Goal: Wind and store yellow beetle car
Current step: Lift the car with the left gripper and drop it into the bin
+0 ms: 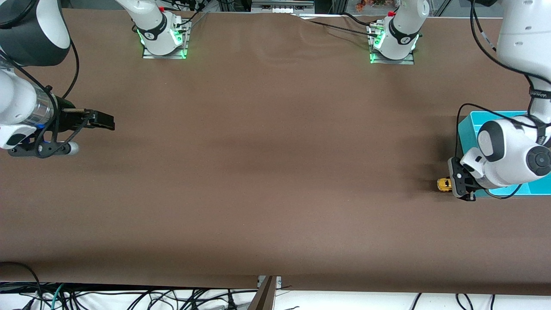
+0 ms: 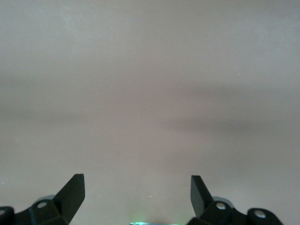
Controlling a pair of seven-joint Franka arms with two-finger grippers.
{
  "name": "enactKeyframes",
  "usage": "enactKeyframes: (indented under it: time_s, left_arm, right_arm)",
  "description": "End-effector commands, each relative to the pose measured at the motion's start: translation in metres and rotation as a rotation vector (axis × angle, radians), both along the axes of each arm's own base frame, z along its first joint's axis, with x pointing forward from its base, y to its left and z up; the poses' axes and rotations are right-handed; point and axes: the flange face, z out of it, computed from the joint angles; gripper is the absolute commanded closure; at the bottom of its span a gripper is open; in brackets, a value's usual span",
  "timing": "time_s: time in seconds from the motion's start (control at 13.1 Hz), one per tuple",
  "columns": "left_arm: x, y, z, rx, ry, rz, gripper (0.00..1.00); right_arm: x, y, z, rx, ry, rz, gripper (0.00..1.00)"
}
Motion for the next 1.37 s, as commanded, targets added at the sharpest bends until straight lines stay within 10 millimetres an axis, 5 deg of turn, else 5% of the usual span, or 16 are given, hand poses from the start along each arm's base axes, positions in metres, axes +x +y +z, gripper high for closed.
enactKeyframes:
  time_s: [0.0, 0.15, 0.46, 0.76, 0.91, 1.14, 1.22, 1.29]
  left_arm:
    - [-0.003, -0.016, 0.061, -0.024, 0.084, 0.024, 0.84]
    - [-0.015, 0.0, 0.088, -0.026, 0.175, 0.046, 0.84]
    - [-0.047, 0.069, 0.1, 0.076, 0.286, -0.009, 0.84]
    - [-0.079, 0.144, 0.054, 0.119, 0.264, -0.019, 0.84]
    - [-0.097, 0.172, 0.012, 0.133, 0.182, -0.038, 0.84]
    - [-0.105, 0.183, -0.043, 0.131, 0.103, -0.1, 0.84]
    - [-0.105, 0.187, -0.05, 0.132, 0.092, -0.096, 0.74]
    - [-0.108, 0.193, -0.052, 0.129, 0.09, -0.084, 0.01]
  right_arm:
    - [-0.002, -0.009, 0.004, -0.034, 0.001, -0.021, 0.0]
    - [-0.001, -0.029, 0.013, -0.039, -0.018, -0.066, 0.0]
    - [-0.003, -0.039, 0.019, -0.052, -0.008, -0.079, 0.0]
    - [-0.017, -0.045, 0.058, -0.037, -0.071, -0.09, 0.0]
    - [-0.021, -0.035, 0.045, -0.049, -0.043, -0.065, 0.0]
    - [-0.027, -0.051, 0.036, -0.038, -0.019, -0.052, 0.0]
    - [-0.031, -0.05, 0.037, -0.035, -0.023, -0.028, 0.0]
    - [-0.033, -0.045, 0.036, -0.035, -0.023, -0.021, 0.0]
